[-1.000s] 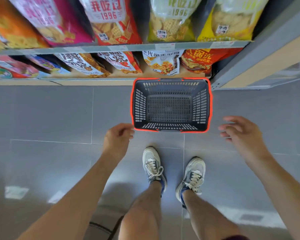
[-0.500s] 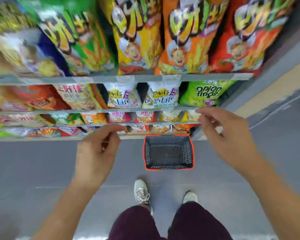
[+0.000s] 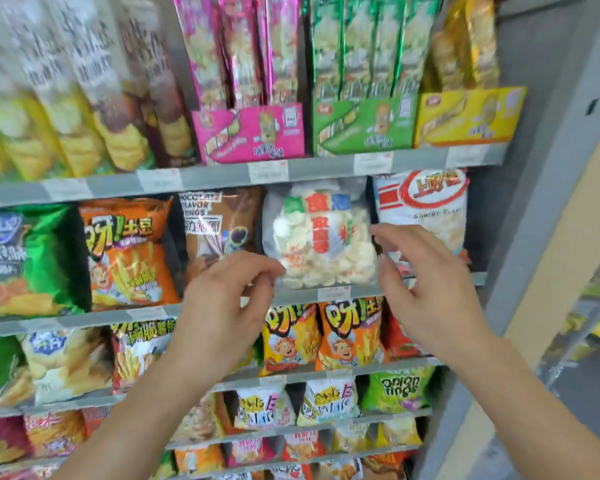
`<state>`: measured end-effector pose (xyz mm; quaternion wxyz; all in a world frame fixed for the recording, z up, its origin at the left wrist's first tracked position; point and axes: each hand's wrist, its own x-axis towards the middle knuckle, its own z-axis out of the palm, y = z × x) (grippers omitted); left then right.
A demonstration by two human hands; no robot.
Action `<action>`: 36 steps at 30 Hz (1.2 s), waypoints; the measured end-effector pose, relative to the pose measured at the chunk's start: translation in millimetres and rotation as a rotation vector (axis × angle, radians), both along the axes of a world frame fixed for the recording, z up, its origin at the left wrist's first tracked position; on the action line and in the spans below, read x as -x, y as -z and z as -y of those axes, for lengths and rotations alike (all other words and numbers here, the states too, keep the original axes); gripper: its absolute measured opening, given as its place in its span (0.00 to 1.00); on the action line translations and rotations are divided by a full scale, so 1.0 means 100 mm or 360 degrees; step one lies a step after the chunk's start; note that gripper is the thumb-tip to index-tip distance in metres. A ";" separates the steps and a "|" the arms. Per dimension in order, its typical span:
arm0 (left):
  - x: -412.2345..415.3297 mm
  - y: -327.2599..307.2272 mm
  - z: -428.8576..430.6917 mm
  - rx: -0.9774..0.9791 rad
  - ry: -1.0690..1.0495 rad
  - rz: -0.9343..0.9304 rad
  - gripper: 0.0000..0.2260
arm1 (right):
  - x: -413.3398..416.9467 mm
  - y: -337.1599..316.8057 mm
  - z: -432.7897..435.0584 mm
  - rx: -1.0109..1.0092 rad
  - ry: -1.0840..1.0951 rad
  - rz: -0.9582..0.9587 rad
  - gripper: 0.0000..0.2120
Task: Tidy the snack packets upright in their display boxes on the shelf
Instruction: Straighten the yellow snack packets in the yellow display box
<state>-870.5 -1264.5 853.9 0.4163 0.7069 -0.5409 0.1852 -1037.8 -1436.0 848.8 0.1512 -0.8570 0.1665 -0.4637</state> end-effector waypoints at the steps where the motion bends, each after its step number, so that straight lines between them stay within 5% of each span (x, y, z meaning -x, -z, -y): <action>1: 0.04 -0.14 0.07 0.0019 0.0010 0.0029 0.09 | -0.01 -0.12 0.05 0.0038 0.0020 0.0063 0.17; 8: 0.23 -1.19 0.80 0.0073 0.0095 0.0509 0.11 | -0.01 -1.17 0.73 0.0042 0.0126 0.0455 0.15; 19: 0.39 -1.56 2.51 -0.0388 -0.0024 0.1529 0.17 | -0.11 -1.90 2.16 -0.0357 0.0545 -0.0011 0.32; 25: 0.42 -1.40 3.02 -0.0443 -0.0211 0.1437 0.19 | -0.35 -1.97 2.57 -0.0313 0.0729 -0.0320 0.34; 30: 0.34 -1.39 3.12 -0.0365 -0.0125 0.1219 0.19 | -0.44 -1.89 2.66 -0.0186 0.0988 -0.0381 0.17; 33: 0.35 -1.39 3.12 -0.0280 -0.0111 0.1171 0.17 | -0.43 -1.86 2.60 0.0010 0.0857 -0.0054 0.16; 36: 0.39 -1.37 3.07 -0.0164 -0.0015 0.0966 0.19 | -0.36 -1.86 2.47 0.0235 0.0378 0.0594 0.24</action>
